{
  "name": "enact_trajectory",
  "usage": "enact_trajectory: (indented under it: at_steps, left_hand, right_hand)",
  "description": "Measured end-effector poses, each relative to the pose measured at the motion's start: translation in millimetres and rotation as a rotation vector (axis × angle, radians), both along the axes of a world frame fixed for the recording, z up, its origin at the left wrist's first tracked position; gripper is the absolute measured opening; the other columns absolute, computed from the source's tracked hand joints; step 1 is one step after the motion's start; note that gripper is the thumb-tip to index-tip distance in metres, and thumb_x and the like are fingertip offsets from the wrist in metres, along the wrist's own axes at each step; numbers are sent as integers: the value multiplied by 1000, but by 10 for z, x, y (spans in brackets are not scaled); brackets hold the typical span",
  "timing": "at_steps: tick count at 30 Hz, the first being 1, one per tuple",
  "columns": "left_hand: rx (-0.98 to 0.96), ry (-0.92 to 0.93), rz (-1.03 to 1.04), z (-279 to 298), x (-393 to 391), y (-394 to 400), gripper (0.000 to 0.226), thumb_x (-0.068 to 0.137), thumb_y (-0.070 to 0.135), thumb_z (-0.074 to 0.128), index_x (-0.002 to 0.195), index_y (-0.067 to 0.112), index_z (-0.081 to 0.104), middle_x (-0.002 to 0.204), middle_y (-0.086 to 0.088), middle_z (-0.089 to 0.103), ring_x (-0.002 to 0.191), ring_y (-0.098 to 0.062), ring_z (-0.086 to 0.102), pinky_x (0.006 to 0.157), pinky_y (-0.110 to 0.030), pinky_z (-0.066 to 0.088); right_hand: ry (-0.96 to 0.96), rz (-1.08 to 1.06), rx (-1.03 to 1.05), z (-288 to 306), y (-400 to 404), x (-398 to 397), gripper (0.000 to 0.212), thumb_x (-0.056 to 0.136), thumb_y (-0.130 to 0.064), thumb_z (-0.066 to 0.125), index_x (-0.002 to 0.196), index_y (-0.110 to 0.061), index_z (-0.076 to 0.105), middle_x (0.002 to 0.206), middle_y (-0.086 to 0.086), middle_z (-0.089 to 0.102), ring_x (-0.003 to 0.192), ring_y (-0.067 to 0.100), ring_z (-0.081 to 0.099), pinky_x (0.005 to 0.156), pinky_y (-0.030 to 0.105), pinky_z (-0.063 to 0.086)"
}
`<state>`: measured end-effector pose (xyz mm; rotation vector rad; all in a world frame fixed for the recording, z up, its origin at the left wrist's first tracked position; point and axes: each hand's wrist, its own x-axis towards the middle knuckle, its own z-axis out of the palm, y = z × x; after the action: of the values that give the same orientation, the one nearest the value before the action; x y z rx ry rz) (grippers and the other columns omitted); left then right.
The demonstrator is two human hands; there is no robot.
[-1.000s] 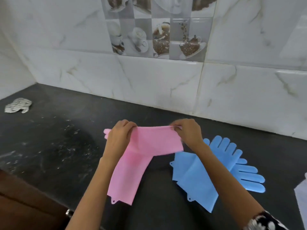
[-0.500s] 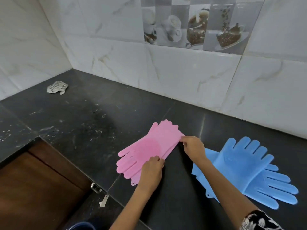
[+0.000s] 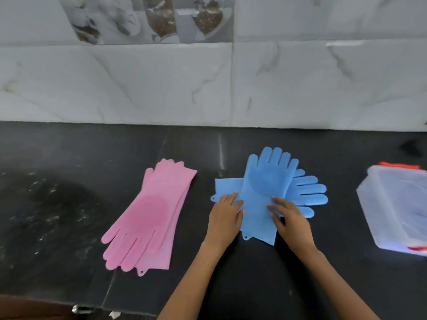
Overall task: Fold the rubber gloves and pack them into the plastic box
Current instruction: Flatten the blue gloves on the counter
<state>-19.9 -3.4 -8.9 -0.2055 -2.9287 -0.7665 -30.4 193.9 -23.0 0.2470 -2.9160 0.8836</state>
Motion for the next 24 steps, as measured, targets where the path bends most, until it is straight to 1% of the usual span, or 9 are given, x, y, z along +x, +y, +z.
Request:
enact_trajectory:
  at_steps: [2, 4, 6, 9, 12, 17, 20, 22, 24]
  left_hand:
    - [-69, -55, -55, -73, -78, 111, 39, 95, 26, 51, 132, 15, 54, 153, -9, 34, 139, -27, 32, 112, -39, 31]
    - [-141, -120, -59, -131, -154, 164, 45, 97, 31, 47, 140, 22, 43, 158, -9, 19, 144, -27, 21, 114, -40, 23]
    - [-180, -155, -39, -169, -216, 163, 48, 98, 36, 42, 145, 27, 35, 159, -10, 16, 145, -25, 19, 114, -38, 22]
    - [-206, -185, -11, -159, -245, 174, 50, 99, 39, 38, 147, 27, 30, 159, -8, 17, 144, -25, 20, 114, -37, 24]
    - [-204, -218, 28, -139, -218, 231, 51, 100, 38, 35, 148, 25, 27, 159, -9, 16, 144, -26, 18, 113, -37, 27]
    - [-253, -290, 111, -108, -155, 408, 53, 102, 36, 32, 150, 18, 19, 158, -16, 12, 142, -30, 19, 112, -38, 30]
    - [-249, -314, 138, -90, -112, 476, 54, 102, 35, 32, 150, 16, 17, 158, -18, 11, 142, -31, 17, 113, -39, 30]
    - [-250, -313, 133, -79, -76, 469, 54, 102, 35, 31, 151, 16, 16, 157, -18, 11, 143, -31, 16, 113, -39, 30]
    - [-261, -313, 124, -95, -46, 456, 53, 102, 35, 31, 150, 17, 16, 157, -17, 12, 143, -31, 15, 111, -38, 32]
  right_hand:
    - [53, 11, 71, -77, 97, 124, 28, 84, -13, 68, 112, -17, 69, 138, 8, 52, 128, 28, 48, 98, 44, 48]
    - [72, -75, 93, -123, 123, 166, 33, 83, -18, 70, 116, -19, 67, 146, 16, 41, 137, 34, 35, 106, 51, 39]
    - [10, -143, 48, -150, 120, 154, 40, 87, -25, 66, 126, -22, 60, 153, 16, 28, 143, 32, 23, 111, 50, 33]
    - [-50, -88, 46, -206, 151, 78, 49, 92, -31, 57, 139, -24, 44, 157, 9, 19, 146, 22, 10, 116, 44, 27]
    - [-93, -6, 47, -192, 214, -61, 55, 93, -34, 53, 144, -28, 33, 159, 0, 12, 144, 11, -1, 117, 35, 21]
    - [-174, 136, 63, -45, 321, -320, 58, 94, -34, 52, 146, -30, 26, 159, -4, 9, 147, 13, 4, 119, 32, 10]
    - [-194, 171, 135, 45, 338, -373, 58, 96, -33, 49, 147, -28, 24, 159, -3, 10, 147, 13, 5, 119, 33, 10]
    - [-179, 136, 241, 54, 325, -326, 53, 97, -35, 45, 146, -26, 27, 158, -4, 16, 147, 13, 8, 119, 35, 10]
    - [-143, 66, 280, 23, 309, -211, 47, 98, -38, 42, 143, -25, 37, 155, -7, 26, 146, 12, 15, 119, 37, 11]
